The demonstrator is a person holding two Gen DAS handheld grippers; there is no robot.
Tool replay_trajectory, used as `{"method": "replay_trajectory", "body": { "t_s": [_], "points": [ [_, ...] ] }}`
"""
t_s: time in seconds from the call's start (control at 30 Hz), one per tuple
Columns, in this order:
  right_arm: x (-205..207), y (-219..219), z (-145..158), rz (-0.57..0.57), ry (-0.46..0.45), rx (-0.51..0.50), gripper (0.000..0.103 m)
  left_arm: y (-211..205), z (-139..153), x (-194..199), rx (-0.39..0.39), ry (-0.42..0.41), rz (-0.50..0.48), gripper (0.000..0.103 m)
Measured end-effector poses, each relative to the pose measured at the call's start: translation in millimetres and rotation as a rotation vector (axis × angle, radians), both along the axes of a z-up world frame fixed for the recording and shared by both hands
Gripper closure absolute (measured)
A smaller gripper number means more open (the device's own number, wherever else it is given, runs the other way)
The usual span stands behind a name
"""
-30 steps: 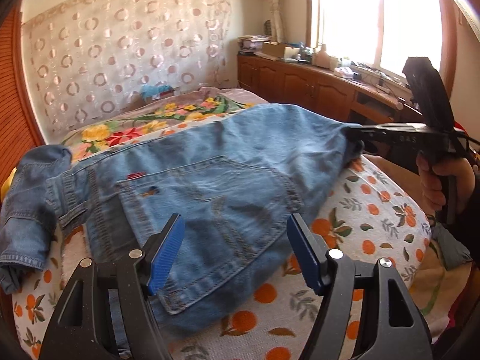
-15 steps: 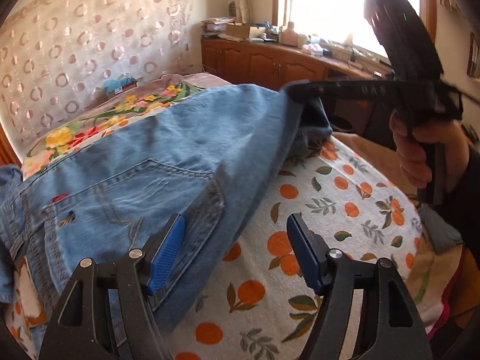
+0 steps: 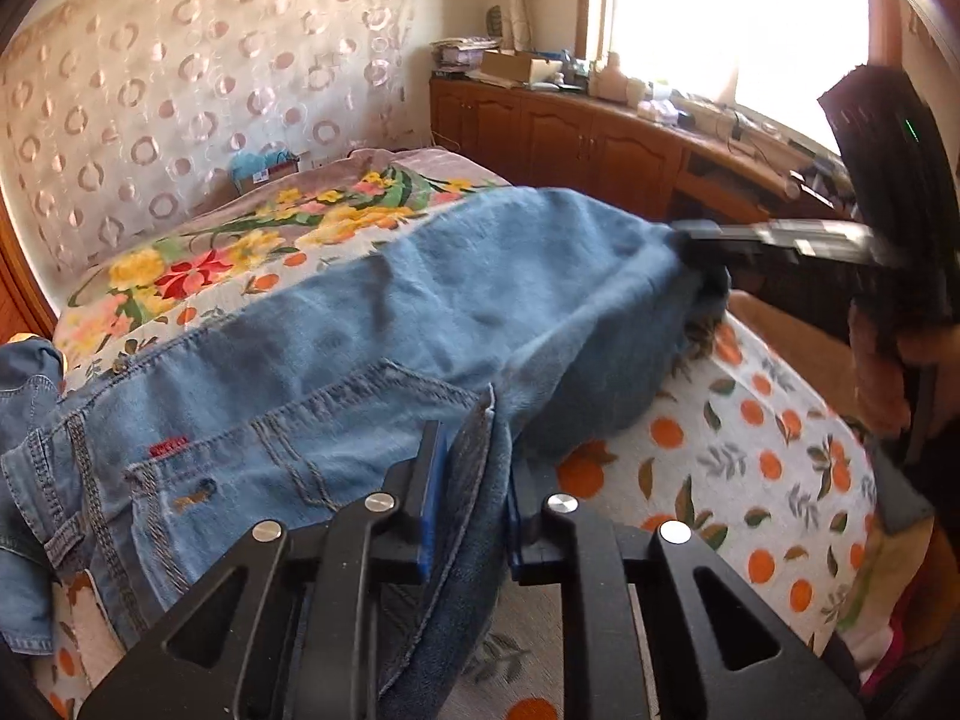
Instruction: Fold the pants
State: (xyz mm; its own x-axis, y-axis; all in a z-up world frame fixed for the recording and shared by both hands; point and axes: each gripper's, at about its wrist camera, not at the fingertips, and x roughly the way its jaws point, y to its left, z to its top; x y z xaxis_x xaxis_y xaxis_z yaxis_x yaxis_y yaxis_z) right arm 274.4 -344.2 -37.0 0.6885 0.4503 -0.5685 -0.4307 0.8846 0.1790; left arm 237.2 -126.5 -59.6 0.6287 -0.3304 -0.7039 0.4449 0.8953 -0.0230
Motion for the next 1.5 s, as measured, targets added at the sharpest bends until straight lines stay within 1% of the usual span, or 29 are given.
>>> {"method": "replay_trajectory", "body": {
  "t_s": [0.13,0.37,0.47,0.53,0.6,0.7,0.8,0.87,1.1,1.2,1.43,1.47,1.5],
  "points": [
    [-6.6,2.3,-5.2,0.007,0.014,-0.007,0.091,-0.8,0.4,9.9,0.009,0.001,0.007,0.087],
    [-17.7,13.6,-15.6,0.022,0.033,-0.043,0.089,5.7,-0.7,21.1,-0.024,0.026,0.014,0.087],
    [-21.3,13.7,-14.6,0.011,0.03,-0.036,0.088,7.3,-1.9,23.5,-0.033,0.038,0.01,0.087],
    [-27.4,8.4,-13.5,0.0,0.029,-0.006,0.087,7.5,-2.0,23.8,-0.037,0.043,0.008,0.087],
    [-36.0,5.7,-12.6,-0.011,0.022,0.006,0.079,8.2,-1.4,24.6,-0.033,0.04,0.013,0.087],
    [-49.2,8.0,-13.8,-0.001,0.011,-0.013,0.076,10.7,-0.4,27.0,-0.051,0.052,0.011,0.087],
    [-53.7,21.4,-19.4,0.043,0.026,-0.041,0.076,12.9,0.5,29.6,-0.06,0.059,0.011,0.087],
    [-48.9,32.6,-22.1,0.068,0.031,-0.067,0.076,14.5,1.1,29.6,-0.068,0.064,0.009,0.086],
    [-23.7,69.5,-16.6,0.159,0.025,-0.091,0.076,23.7,3.0,18.2,-0.07,0.054,-0.011,0.084],
    [-17.3,79.2,-17.7,0.179,0.014,-0.13,0.075,29.3,3.1,16.2,-0.079,0.055,-0.008,0.083],
    [-11.9,91.0,-18.9,0.173,-0.015,-0.185,0.075,33.2,-0.5,18.4,-0.089,0.059,0.004,0.083],
    [-13.2,91.0,-17.6,0.174,-0.023,-0.178,0.074,33.8,-1.1,19.1,-0.091,0.061,0.004,0.083],
    [-15.0,89.8,-16.2,0.177,-0.03,-0.161,0.069,34.7,-1.4,20.0,-0.095,0.064,0.002,0.083]
  ]
}}
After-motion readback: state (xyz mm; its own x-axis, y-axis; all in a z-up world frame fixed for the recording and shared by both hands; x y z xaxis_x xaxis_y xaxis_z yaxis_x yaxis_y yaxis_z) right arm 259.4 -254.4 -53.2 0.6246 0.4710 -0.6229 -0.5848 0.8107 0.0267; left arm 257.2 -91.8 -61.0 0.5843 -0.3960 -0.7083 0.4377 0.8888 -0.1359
